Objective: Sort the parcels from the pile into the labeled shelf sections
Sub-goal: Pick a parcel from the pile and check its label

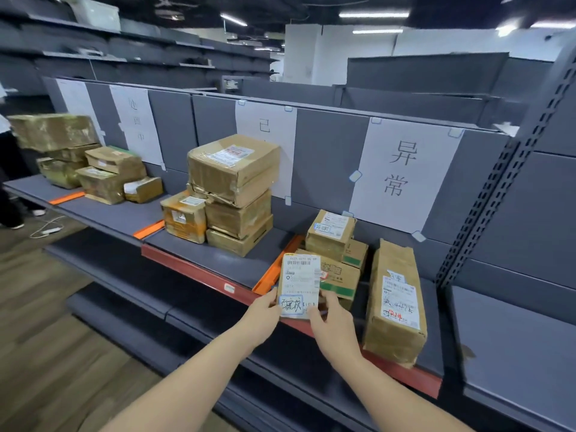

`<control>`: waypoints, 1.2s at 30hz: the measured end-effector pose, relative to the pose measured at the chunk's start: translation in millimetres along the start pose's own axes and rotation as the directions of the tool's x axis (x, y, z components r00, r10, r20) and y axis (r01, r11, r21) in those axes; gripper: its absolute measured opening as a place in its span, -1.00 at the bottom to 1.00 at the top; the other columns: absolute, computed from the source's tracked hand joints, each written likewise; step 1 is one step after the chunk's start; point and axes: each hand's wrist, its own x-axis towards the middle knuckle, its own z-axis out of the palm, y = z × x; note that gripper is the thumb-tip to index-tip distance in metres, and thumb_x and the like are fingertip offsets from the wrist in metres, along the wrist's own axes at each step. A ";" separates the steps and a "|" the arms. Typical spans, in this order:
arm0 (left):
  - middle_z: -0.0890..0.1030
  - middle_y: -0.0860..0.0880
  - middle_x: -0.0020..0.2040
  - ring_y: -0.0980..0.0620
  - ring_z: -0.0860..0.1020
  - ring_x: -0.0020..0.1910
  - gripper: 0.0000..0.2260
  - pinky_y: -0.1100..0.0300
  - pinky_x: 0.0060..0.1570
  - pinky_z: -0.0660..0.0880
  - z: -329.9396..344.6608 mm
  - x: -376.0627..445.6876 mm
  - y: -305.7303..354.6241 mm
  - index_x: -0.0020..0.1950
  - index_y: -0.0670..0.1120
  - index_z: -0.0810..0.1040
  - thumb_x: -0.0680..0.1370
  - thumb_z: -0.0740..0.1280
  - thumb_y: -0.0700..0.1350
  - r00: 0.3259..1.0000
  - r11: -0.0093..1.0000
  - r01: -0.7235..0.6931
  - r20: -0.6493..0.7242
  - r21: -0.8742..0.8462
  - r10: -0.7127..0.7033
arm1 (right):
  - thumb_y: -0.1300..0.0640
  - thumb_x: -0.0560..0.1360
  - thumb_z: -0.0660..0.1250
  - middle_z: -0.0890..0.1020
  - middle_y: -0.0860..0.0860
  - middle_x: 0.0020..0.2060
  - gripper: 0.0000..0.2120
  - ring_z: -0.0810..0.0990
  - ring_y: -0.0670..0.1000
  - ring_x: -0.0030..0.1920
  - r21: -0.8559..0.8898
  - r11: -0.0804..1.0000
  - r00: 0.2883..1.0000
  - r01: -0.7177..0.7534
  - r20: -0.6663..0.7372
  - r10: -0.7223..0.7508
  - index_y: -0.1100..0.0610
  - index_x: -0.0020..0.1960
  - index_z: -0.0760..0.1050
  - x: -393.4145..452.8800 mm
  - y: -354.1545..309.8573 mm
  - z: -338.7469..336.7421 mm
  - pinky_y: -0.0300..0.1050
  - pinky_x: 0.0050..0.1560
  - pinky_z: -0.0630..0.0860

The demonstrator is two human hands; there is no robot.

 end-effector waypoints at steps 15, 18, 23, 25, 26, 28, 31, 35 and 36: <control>0.55 0.08 0.26 0.09 0.51 0.15 -0.56 0.29 0.01 0.40 -146.5 25.8 -35.1 0.51 0.04 0.30 0.64 0.11 -0.23 0.999 0.997 0.040 0.011 0.061 -0.041 | 0.07 0.60 0.19 0.59 -0.04 0.17 -0.69 0.55 -0.04 0.04 0.023 1.000 1.000 -0.007 0.024 0.006 0.01 0.34 0.39 29.3 -85.1 122.3 -0.13 -0.01 0.48; 0.56 0.11 0.14 0.11 0.51 0.09 -0.59 0.32 -0.11 0.40 -187.9 24.7 -41.9 0.47 0.04 0.35 0.65 0.11 -0.24 0.999 0.998 0.019 0.027 0.063 -0.021 | 0.07 0.60 0.18 0.60 -0.05 0.09 -0.72 0.55 -0.06 -0.06 0.022 1.000 1.000 -0.016 0.012 0.016 0.00 0.30 0.41 28.8 -109.7 156.5 -0.08 -0.06 0.51; 0.56 0.09 0.11 0.11 0.52 0.09 -0.60 0.31 -0.02 0.40 -245.1 26.8 -61.6 0.47 0.06 0.34 0.65 0.12 -0.23 0.998 0.996 0.019 0.056 0.088 -0.024 | 0.06 0.61 0.17 0.60 -0.05 0.15 -0.70 0.58 -0.08 -0.02 0.057 0.997 0.998 -0.059 0.010 0.058 -0.02 0.33 0.39 23.9 -141.4 208.4 -0.13 -0.09 0.54; 0.55 0.09 0.09 0.11 0.52 0.08 -0.58 0.33 -0.09 0.40 -262.2 29.6 -68.3 0.48 0.07 0.32 0.66 0.12 -0.23 0.997 0.996 0.017 0.068 0.092 -0.023 | 0.04 0.60 0.18 0.59 -0.05 0.17 -0.68 0.58 -0.07 0.01 0.062 0.995 0.997 -0.079 0.008 0.078 -0.05 0.35 0.38 22.7 -150.3 224.5 -0.13 -0.07 0.56; 0.55 0.10 0.08 0.12 0.52 0.07 -0.58 0.35 -0.12 0.41 -269.2 31.4 -70.5 0.48 0.08 0.32 0.66 0.12 -0.24 0.997 0.996 0.017 0.073 0.091 -0.024 | 0.03 0.60 0.18 0.59 -0.04 0.17 -0.68 0.57 -0.05 0.04 0.059 0.995 0.996 -0.086 0.007 0.086 -0.06 0.34 0.37 23.0 -153.9 231.1 -0.13 -0.07 0.56; 0.56 0.11 0.11 0.13 0.52 0.08 -0.60 0.32 -0.07 0.42 -281.1 36.5 -74.7 0.46 0.09 0.34 0.65 0.13 -0.22 0.996 0.995 0.027 0.086 0.095 -0.035 | 0.03 0.60 0.18 0.57 -0.03 0.19 -0.71 0.55 -0.04 0.08 0.054 0.994 0.995 -0.098 0.001 0.098 -0.06 0.32 0.38 26.3 -159.8 241.6 -0.14 -0.05 0.55; 0.58 0.11 0.16 0.13 0.54 0.08 -0.58 0.33 -0.09 0.43 -294.8 45.9 -79.8 0.47 0.10 0.35 0.64 0.14 -0.20 0.994 0.994 0.034 0.102 0.102 -0.044 | 0.03 0.61 0.17 0.57 -0.05 0.21 -0.71 0.55 -0.09 0.06 0.038 0.995 0.995 -0.097 0.004 0.097 -0.03 0.32 0.38 36.8 -165.9 253.6 -0.26 -0.15 0.49; 0.59 0.13 0.11 0.16 0.54 0.06 -0.59 0.34 -0.11 0.42 -311.9 62.0 -81.4 0.45 0.10 0.38 0.64 0.14 -0.21 0.994 0.995 0.040 0.095 0.089 -0.049 | 0.03 0.62 0.17 0.58 -0.07 0.20 -0.69 0.55 -0.13 -0.03 0.010 0.996 0.996 -0.092 0.011 0.092 -0.01 0.35 0.37 55.7 -173.9 268.9 -0.24 -0.15 0.51; 0.58 0.13 0.12 0.18 0.53 0.05 -0.60 0.38 -0.15 0.41 -315.7 66.8 -80.4 0.44 0.09 0.38 0.64 0.13 -0.22 0.994 0.995 0.037 0.097 0.088 -0.045 | 0.02 0.62 0.17 0.58 -0.07 0.20 -0.70 0.55 -0.12 -0.01 0.000 0.996 0.996 -0.086 0.011 0.086 -0.02 0.34 0.37 62.0 -175.1 272.5 -0.25 -0.15 0.50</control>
